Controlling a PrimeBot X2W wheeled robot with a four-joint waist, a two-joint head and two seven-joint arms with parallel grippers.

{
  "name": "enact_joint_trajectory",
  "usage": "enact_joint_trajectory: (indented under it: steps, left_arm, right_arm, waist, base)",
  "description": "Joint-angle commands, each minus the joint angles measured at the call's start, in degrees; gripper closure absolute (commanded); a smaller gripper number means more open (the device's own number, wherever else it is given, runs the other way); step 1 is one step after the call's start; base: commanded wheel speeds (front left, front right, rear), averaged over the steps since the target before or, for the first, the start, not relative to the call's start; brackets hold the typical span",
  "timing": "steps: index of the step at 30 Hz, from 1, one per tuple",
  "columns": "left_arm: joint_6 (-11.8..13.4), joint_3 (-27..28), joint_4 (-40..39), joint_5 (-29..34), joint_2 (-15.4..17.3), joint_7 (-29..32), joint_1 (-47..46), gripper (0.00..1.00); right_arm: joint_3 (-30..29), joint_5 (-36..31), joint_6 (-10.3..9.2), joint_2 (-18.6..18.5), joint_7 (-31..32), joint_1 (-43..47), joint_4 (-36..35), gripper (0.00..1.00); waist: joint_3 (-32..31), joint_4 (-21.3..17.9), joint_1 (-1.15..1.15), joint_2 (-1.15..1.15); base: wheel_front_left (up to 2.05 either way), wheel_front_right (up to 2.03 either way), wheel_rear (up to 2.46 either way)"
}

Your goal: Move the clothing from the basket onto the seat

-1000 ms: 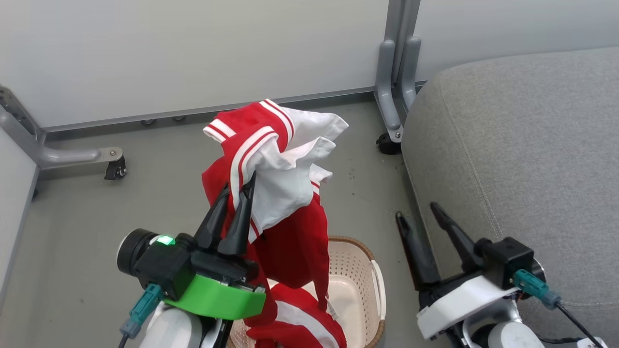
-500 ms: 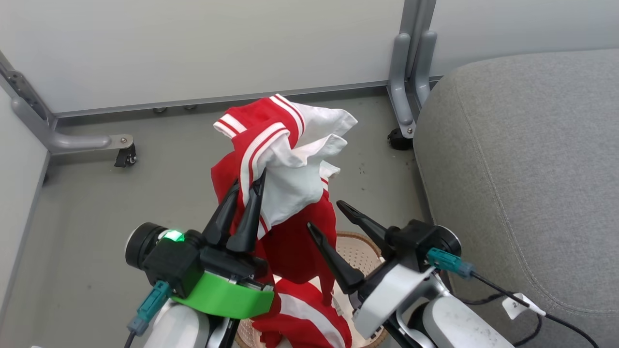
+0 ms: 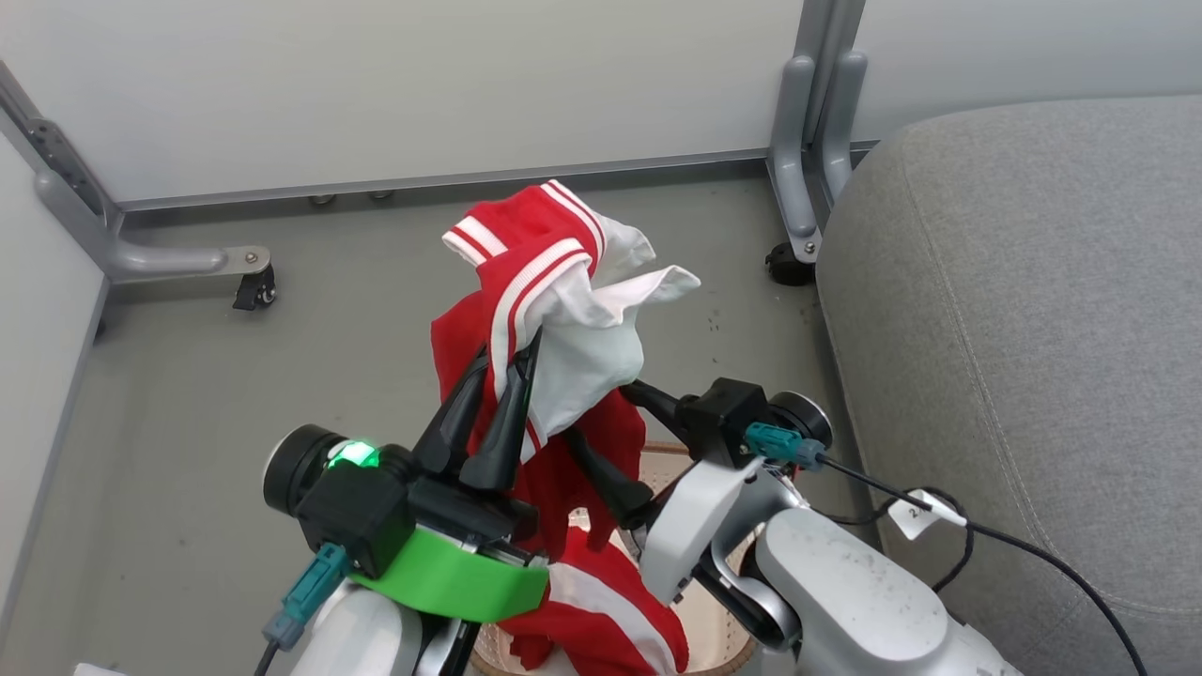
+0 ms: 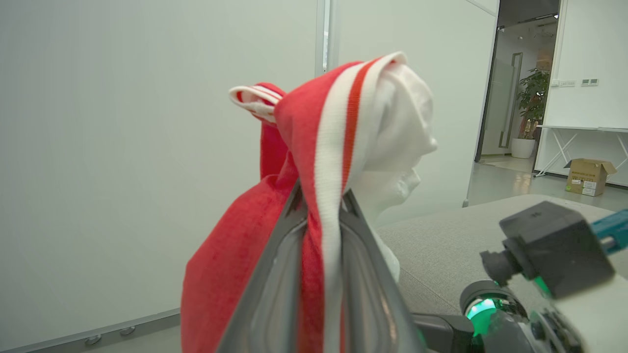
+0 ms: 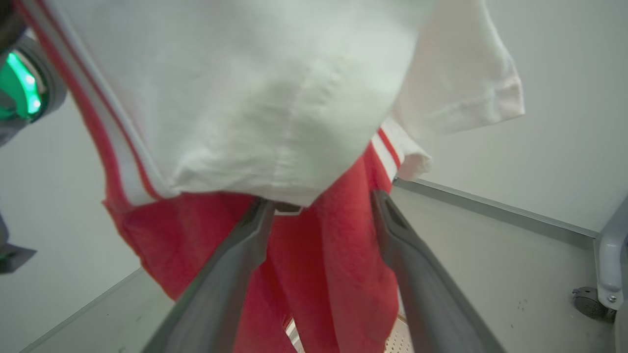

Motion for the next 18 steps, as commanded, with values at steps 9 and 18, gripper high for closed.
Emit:
enact_joint_trajectory:
  steps: [9, 18]
  left_arm:
    - [-0.4, -0.4, -0.5, -0.2, 0.2, -0.3, -1.3, 1.0]
    - [-0.1, -0.3, -0.7, -0.3, 0.3, -0.3, -1.2, 1.0]
  right_arm:
    - [6.2, 5.8, 0.0, 0.6, -2.8, -6.9, 8.1, 1.0]
    - [10.1, 10.3, 0.0, 0.6, -5.3, -9.6, 11.1, 1.0]
  waist:
    - [0.2, 0.0, 0.0, 0.0]
    - [0.3, 0.1, 0.0, 0.0]
  base:
    - [0.0, 0.0, 0.0]
    - [0.0, 0.0, 0.0]
